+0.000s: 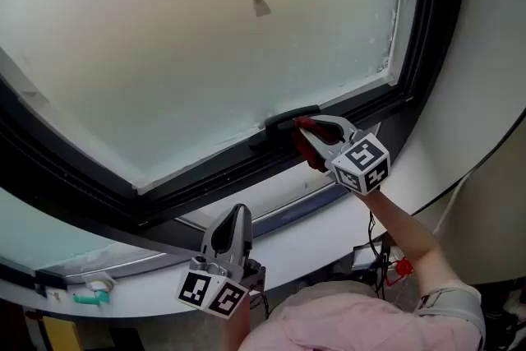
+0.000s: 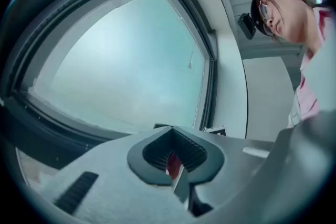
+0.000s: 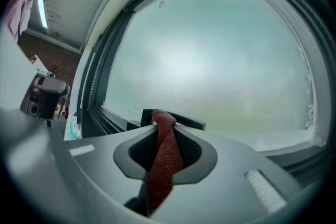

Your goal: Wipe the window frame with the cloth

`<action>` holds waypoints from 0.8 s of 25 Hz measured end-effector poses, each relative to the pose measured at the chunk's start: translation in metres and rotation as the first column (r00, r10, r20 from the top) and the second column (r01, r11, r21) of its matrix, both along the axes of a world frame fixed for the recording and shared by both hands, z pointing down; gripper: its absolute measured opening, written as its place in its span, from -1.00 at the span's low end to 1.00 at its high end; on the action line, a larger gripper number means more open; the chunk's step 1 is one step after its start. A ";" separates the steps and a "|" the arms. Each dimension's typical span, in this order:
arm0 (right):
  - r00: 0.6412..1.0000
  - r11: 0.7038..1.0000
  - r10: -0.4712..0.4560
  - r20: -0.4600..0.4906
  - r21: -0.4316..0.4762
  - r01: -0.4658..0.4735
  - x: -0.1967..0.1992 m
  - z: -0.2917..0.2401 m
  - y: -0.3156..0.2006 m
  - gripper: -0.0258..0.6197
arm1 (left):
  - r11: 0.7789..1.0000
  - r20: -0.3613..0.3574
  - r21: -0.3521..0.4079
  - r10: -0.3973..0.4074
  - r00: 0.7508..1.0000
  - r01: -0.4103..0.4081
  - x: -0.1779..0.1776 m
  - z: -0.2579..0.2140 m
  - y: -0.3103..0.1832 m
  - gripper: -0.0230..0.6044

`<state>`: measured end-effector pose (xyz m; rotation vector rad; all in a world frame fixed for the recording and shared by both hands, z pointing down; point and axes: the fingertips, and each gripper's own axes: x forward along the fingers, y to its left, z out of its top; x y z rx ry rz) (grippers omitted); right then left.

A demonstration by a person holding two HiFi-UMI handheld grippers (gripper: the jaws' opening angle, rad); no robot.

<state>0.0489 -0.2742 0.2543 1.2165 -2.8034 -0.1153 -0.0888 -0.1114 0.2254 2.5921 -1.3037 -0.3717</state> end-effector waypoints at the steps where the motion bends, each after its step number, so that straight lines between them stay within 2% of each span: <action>1: 1.000 1.000 0.017 0.000 0.003 -0.017 0.002 0.000 -0.001 -0.73 | 1.000 0.016 0.021 0.005 1.000 -0.006 0.002 -0.010 -0.002 -0.94; 4: 0.993 0.993 0.109 -0.051 0.056 -0.106 0.008 -0.001 -0.004 -0.73 | 0.997 0.063 0.077 0.003 0.998 -0.008 0.002 -0.034 0.000 -0.94; 7: 0.968 0.974 0.199 -0.154 0.139 -0.178 0.003 -0.002 -0.002 -0.73 | 0.995 0.060 0.095 -0.014 0.998 0.008 0.000 -0.037 0.005 -0.94; 11: 0.946 0.961 0.228 -0.229 0.207 -0.181 -0.007 -0.003 0.011 -0.73 | 0.997 -0.011 0.073 -0.024 1.000 0.025 0.006 -0.020 0.012 -0.94; 13: 0.940 0.960 0.220 -0.259 0.227 -0.162 -0.010 -0.001 0.020 -0.73 | 0.998 -0.016 0.057 -0.034 0.999 0.035 0.009 -0.008 0.016 -0.94; 17: 0.953 0.980 0.174 -0.248 0.137 -0.143 -0.006 0.022 0.029 -0.73 | 0.996 -0.004 0.034 -0.083 0.997 0.083 0.010 0.013 0.021 -0.94; 18: 0.959 0.983 0.168 -0.227 0.110 -0.146 -0.003 0.026 0.029 -0.73 | 0.994 0.018 0.040 -0.103 0.995 0.102 0.009 0.017 0.022 -0.94; 20: 0.975 0.987 0.148 -0.168 0.082 -0.136 0.001 0.030 0.025 -0.73 | 0.986 0.107 0.070 -0.155 0.982 0.148 0.007 0.025 0.022 -0.94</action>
